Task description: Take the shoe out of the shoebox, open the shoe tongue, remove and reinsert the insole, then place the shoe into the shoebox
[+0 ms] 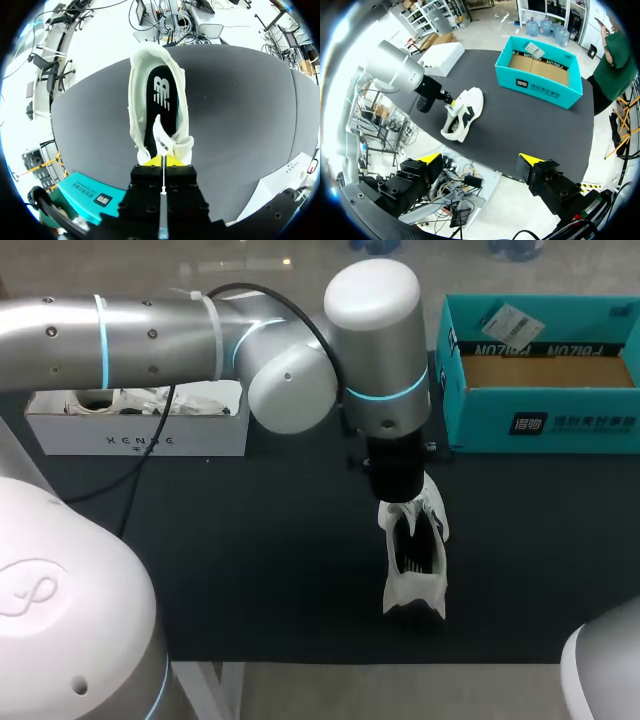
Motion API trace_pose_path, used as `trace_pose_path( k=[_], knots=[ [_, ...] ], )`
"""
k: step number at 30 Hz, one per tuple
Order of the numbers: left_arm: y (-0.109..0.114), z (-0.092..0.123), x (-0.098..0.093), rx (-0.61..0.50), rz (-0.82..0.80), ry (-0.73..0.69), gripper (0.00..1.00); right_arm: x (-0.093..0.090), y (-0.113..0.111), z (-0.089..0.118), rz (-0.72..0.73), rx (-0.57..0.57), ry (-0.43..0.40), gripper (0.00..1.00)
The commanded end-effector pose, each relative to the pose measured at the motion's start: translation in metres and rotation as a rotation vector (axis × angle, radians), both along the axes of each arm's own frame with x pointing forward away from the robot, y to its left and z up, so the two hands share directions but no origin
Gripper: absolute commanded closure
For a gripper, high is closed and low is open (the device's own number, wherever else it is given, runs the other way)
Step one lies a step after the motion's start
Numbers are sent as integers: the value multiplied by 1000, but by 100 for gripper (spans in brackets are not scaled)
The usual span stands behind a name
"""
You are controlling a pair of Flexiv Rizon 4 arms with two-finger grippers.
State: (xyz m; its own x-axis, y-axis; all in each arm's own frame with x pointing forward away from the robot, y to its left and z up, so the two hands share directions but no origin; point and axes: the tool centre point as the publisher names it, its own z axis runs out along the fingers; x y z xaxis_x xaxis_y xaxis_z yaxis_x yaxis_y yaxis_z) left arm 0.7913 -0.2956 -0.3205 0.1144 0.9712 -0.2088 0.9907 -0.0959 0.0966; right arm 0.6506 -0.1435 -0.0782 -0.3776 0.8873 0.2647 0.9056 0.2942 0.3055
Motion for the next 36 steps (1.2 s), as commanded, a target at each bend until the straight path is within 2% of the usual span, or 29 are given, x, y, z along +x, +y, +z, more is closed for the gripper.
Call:
trace_pose_path(
  k=[1,9,15,36],
  knots=[
    [-2,4,4,-31,9,-5,100,3,0,2,1,-2,8,0],
    [2,31,25,-74,57,-37,100,3,0,2,1,-2,8,0],
    [19,29,38,-55,90,-43,100,3,0,2,1,-2,8,0],
    [4,-15,5,24,9,11,100,3,0,2,1,-2,8,0]
  ],
)
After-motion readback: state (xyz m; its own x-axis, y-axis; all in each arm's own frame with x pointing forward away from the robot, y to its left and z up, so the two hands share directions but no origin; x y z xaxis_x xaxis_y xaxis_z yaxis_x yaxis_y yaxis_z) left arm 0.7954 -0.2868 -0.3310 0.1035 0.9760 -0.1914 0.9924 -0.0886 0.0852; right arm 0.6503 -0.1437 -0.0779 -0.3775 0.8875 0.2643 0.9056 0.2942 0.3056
